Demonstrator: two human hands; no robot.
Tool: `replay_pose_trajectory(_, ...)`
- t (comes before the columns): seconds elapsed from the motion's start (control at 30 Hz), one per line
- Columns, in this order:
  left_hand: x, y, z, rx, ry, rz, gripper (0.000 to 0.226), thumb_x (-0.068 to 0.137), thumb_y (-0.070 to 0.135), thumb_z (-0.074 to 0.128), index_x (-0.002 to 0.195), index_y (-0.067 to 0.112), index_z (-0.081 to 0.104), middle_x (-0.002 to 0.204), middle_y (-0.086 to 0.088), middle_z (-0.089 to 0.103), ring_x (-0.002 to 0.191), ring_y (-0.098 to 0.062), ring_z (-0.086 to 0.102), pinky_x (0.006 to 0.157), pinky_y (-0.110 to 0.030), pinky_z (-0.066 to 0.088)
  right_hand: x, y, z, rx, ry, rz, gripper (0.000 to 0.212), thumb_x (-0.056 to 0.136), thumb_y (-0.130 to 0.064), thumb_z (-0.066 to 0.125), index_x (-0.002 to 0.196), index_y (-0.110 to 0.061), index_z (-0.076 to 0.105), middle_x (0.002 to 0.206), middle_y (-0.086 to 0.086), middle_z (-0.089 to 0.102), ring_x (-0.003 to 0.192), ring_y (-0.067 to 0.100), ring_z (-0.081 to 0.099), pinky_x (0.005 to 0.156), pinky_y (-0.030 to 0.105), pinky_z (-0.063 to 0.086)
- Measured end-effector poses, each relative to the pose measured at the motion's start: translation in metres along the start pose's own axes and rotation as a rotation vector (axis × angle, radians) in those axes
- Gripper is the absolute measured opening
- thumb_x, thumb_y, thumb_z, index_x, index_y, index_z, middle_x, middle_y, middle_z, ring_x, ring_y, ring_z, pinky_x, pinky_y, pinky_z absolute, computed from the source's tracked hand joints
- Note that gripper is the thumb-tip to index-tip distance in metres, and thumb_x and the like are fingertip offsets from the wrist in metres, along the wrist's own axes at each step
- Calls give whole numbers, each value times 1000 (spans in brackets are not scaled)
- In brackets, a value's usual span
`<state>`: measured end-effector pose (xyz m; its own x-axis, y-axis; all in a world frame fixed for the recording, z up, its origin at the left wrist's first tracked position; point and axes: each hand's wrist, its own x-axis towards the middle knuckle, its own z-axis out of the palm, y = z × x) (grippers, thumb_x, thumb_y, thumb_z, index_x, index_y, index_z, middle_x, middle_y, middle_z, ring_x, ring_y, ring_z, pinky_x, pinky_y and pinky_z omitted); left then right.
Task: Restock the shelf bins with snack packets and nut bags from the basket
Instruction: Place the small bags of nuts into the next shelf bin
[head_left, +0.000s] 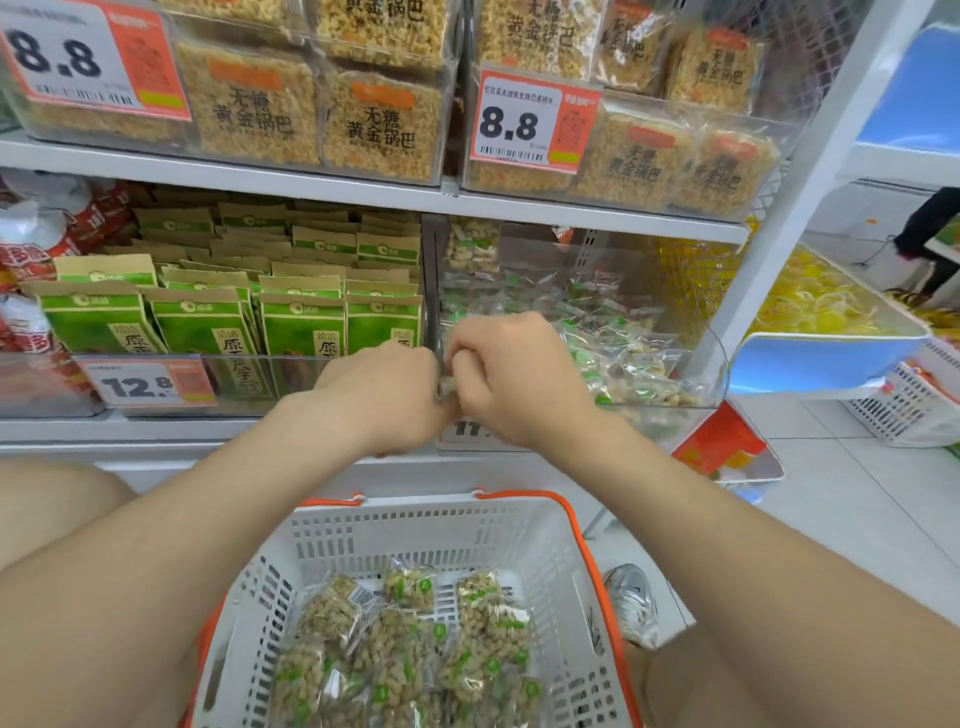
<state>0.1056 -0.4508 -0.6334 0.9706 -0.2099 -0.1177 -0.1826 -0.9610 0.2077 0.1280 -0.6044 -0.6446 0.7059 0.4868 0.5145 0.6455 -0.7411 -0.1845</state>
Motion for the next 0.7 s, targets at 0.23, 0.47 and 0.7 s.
replay_pose_trajectory(0.23, -8, -28, 25, 128, -309, 127, 47, 102, 56, 51, 86, 16, 70, 60, -2, 73, 56, -15, 71, 73, -36, 62, -61, -16, 18, -60, -156, -91, 28, 81, -25, 37, 64, -13, 56, 54, 9, 55, 47, 35, 50, 44, 36, 44)
replay_pose_trajectory(0.47, -5, -29, 93, 373, -568, 205, 35, 104, 41, 50, 110, 14, 72, 106, -5, 71, 94, -29, 68, 78, -38, 54, -115, -2, 93, -194, -926, 47, 25, 94, -12, 50, 70, -13, 46, 70, 5, 41, 68, 33, 53, 57, 34, 41)
replay_pose_trajectory(0.7, 2, -9, 144, 429, -603, 260, 23, 102, 11, 50, 79, 15, 50, 83, -2, 52, 63, -21, 46, 57, -33, 39, -173, 22, 177, -256, -1329, 189, 12, 95, 1, 51, 90, -9, 55, 90, 5, 55, 76, 22, 58, 67, 36, 53)
